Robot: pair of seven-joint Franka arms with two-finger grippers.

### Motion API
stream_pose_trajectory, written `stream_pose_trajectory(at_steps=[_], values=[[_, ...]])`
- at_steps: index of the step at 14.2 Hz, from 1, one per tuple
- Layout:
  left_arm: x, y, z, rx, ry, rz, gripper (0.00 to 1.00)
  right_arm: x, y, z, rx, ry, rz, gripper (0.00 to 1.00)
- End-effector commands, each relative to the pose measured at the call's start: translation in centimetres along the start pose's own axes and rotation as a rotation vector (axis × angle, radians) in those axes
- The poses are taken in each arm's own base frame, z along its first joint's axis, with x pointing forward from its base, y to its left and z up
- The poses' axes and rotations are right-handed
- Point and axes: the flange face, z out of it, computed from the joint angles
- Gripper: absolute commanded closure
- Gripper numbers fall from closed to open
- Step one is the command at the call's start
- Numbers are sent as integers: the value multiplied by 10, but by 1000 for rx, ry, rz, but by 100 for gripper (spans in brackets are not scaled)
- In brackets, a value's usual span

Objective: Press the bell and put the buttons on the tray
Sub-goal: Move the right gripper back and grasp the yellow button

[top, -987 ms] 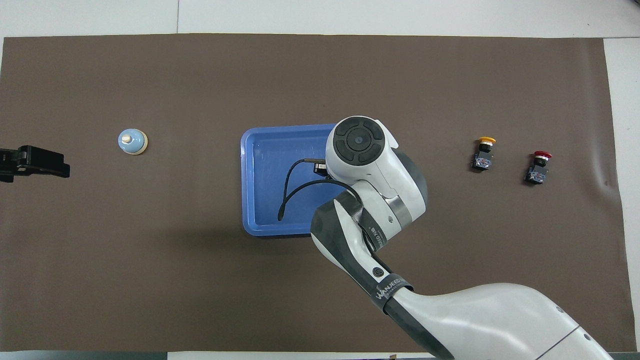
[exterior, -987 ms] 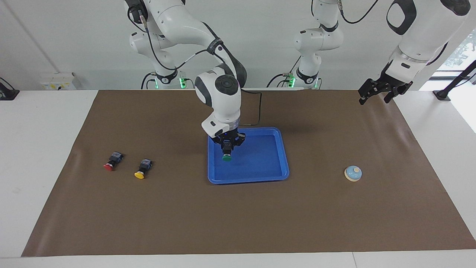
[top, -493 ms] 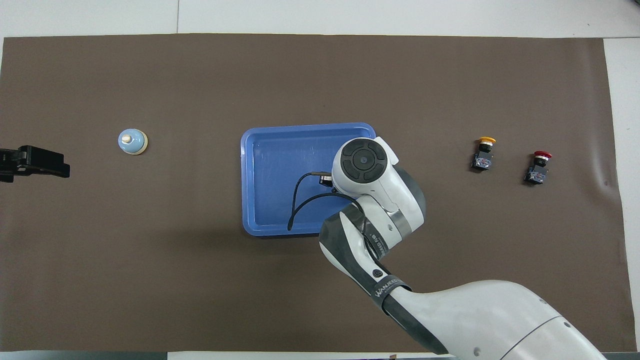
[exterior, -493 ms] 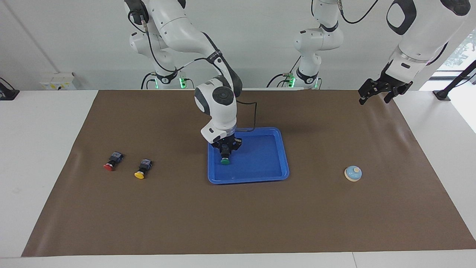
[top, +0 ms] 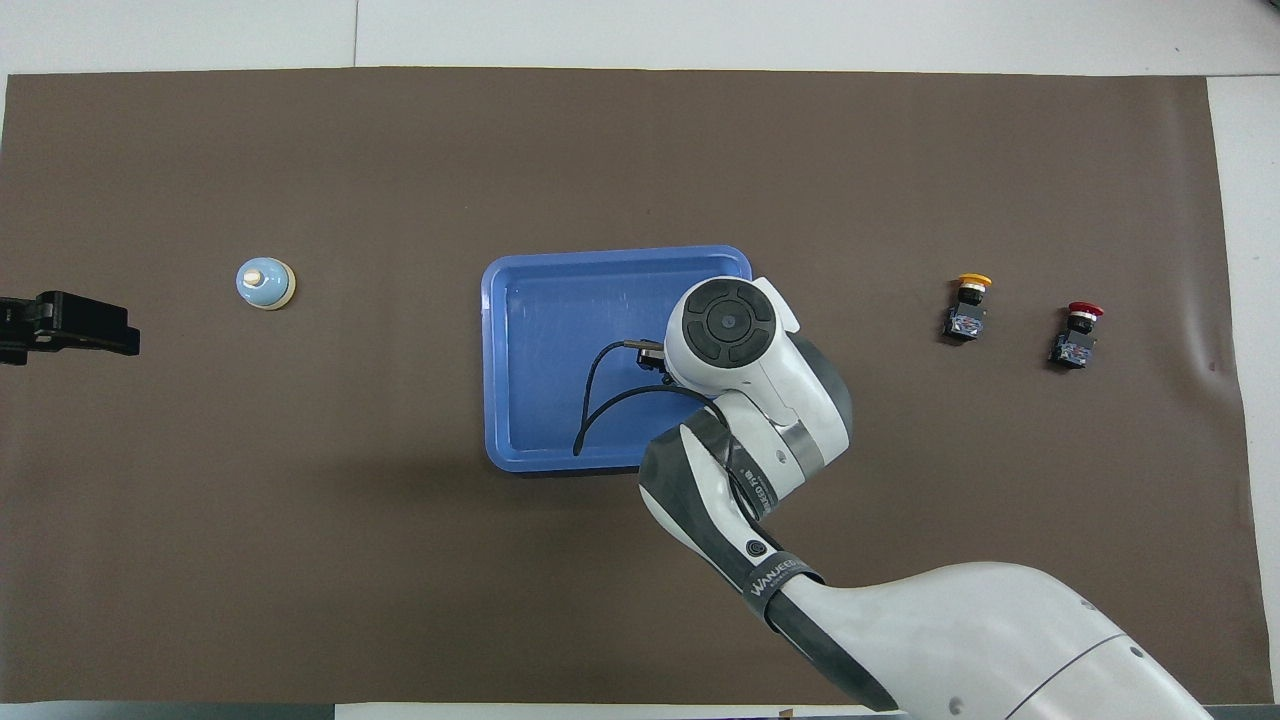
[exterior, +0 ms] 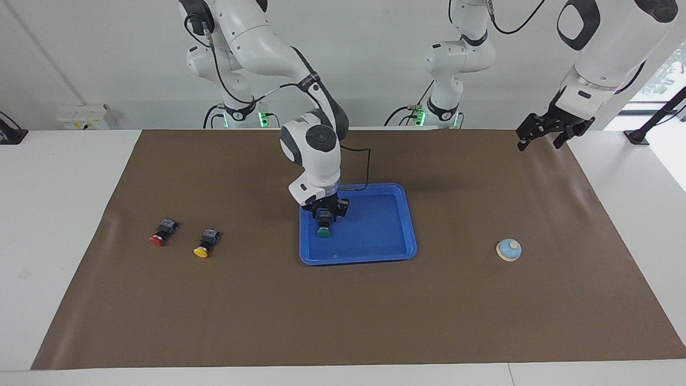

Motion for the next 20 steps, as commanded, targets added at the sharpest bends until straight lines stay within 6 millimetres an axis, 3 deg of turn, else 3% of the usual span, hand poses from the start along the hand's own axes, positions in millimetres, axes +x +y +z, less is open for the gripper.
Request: stream_pose_trajectory(at_steps=[1,5,8,11,14,17,20], values=[[-7,-1,-2,-10,3,-3,0,18,13,-39,-13,-12,58,0],[-7,0,-2,-11,3,-1,0,69,76,-106,-13,19,116,0],[-7,-1,-1,-11,2,-3,0,103,146,-120,-35,9,72,0],[-7,-1,-2,-10,3,-1,0,130,218,-111,-52,-14,50,0],[-7,-1,-2,-11,3,-3,0,136,281,-88,-59,-26,86,0],[-7,0,-2,-11,3,-1,0,131,316,-54,-49,-16,110,0],[-7,-1,-2,-11,3,-3,0,126,330,-22,-29,20,109,0]])
